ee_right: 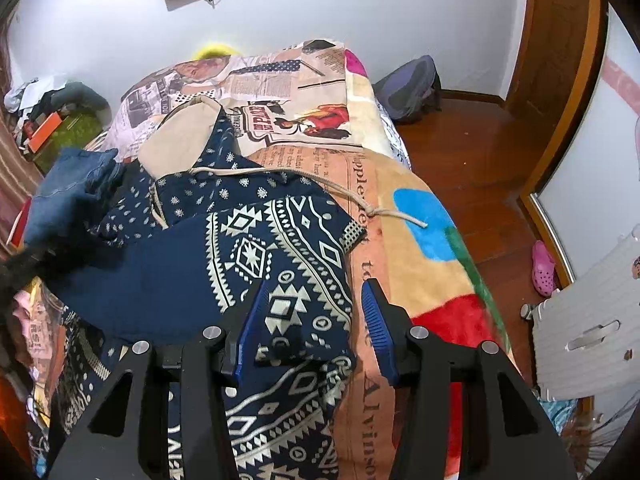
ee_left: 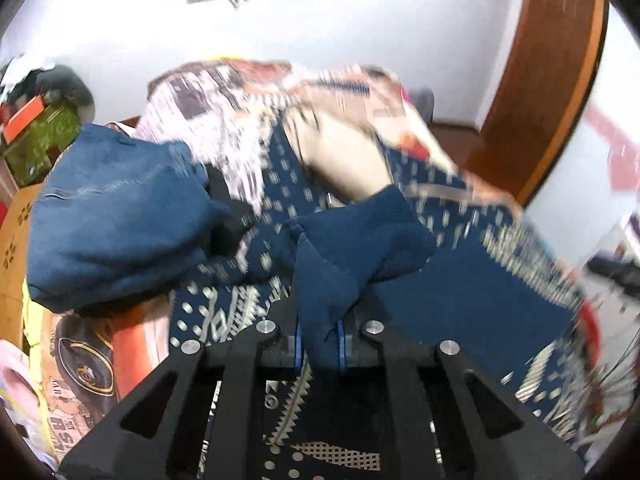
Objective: Fold large clothes
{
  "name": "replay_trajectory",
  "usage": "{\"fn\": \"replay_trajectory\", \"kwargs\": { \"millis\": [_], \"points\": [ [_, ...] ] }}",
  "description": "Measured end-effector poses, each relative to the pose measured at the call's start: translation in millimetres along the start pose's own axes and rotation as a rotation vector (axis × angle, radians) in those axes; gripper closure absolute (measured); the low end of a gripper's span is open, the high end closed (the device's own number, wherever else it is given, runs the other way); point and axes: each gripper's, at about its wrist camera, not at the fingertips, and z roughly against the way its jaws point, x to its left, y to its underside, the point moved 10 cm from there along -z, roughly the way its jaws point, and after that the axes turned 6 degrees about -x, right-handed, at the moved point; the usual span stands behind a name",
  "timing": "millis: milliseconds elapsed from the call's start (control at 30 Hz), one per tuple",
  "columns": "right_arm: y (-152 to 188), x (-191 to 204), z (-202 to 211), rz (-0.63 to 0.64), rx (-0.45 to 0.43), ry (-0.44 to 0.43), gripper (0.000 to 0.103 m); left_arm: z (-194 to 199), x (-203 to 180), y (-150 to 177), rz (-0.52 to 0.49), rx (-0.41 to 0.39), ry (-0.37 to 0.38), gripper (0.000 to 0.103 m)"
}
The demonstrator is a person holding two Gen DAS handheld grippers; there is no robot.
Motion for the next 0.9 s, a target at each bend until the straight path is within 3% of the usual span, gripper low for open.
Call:
{"fn": "replay_trajectory", "kwargs": {
  "millis": [167,333,533,633,833,900],
  "points": [
    [11.2,14.0,-20.8,-0.010,0.058,-0.030,0.058,27.9,15.7,-19.7,0.058,-0.092,0.012,0.093],
    [28.2,29.9,-35.3,0.030,0.104,-0.033,0.058,30.2,32.7,-5.6,0.046,-0.078,-0.048,0.093],
    [28.3,38.9,-34.9,0.058,0.106,-0.035,0.058,13.8,57.5,30.9,0.077,-0.007,-0.092,0.093],
    [28.6,43.0,-34.5,0.068,0.103,-0.039,0.058,-0.1,70.9,57.1,0.098,0.066,-0.107,0.092],
    [29.9,44.2,-36.8,0.067,0.095,-0.027,0.058,-13.7,93.1,95.7,0.089,0.165,-0.180,0.077],
    [29.8,44.2,-36.5,0.068,0.094,-0.024,0.058,-15.2,100.1,106.5,0.098,0.192,-0.190,0.067]
  ]
}}
